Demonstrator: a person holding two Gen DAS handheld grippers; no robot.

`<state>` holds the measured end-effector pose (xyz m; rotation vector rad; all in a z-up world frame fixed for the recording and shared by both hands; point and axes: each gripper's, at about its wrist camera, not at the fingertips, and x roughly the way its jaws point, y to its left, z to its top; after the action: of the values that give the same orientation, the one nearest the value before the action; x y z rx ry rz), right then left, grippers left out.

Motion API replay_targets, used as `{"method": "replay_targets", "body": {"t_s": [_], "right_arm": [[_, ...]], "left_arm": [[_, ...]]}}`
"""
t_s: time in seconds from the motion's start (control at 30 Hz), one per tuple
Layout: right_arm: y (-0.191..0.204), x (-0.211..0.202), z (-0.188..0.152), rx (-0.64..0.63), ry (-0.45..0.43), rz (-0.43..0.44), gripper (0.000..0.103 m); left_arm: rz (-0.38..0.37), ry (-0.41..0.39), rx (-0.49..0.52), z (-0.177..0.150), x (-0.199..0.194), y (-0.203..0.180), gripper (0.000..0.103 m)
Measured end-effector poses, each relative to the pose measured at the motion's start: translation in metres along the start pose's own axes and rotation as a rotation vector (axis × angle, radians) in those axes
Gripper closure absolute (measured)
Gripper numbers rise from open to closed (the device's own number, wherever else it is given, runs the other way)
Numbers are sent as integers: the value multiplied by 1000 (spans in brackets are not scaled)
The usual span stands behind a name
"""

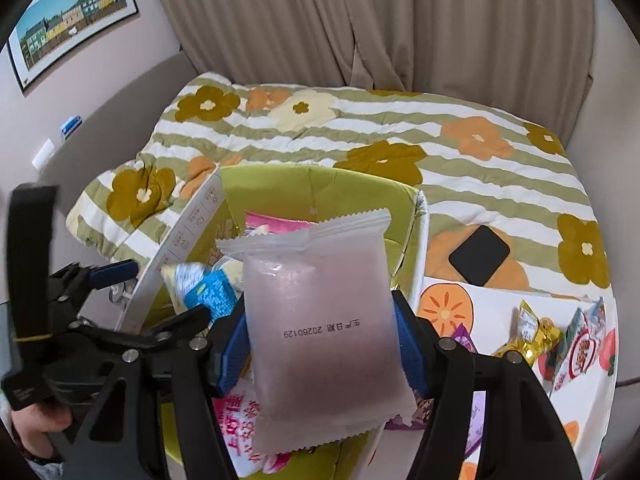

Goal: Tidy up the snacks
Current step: 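Carry both packets over the yellow-green box and open both tools to drop them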

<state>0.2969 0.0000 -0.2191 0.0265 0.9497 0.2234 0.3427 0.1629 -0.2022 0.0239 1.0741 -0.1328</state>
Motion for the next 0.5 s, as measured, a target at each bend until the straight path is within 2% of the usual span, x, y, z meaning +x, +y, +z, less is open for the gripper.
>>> {"method": "replay_targets", "body": {"t_s": [0.13, 0.3, 0.33, 0.43, 0.5], "right_arm": [[1, 18, 5, -14, 35, 24, 43], [-1, 36, 17, -14, 47, 38, 42], [-2, 38, 19, -8, 43, 47, 40], [-4, 39, 19, 5, 30, 58, 4], [-7, 37, 13, 12, 22, 55, 2]], "left_arm": [[3, 18, -55, -11, -3, 7, 1], [36, 10, -75, -11, -6, 8, 1], [43, 8, -74, -12, -6, 7, 1], [65, 17, -64, -16, -4, 6, 1], [65, 23, -63, -22, -1, 5, 1]]}}
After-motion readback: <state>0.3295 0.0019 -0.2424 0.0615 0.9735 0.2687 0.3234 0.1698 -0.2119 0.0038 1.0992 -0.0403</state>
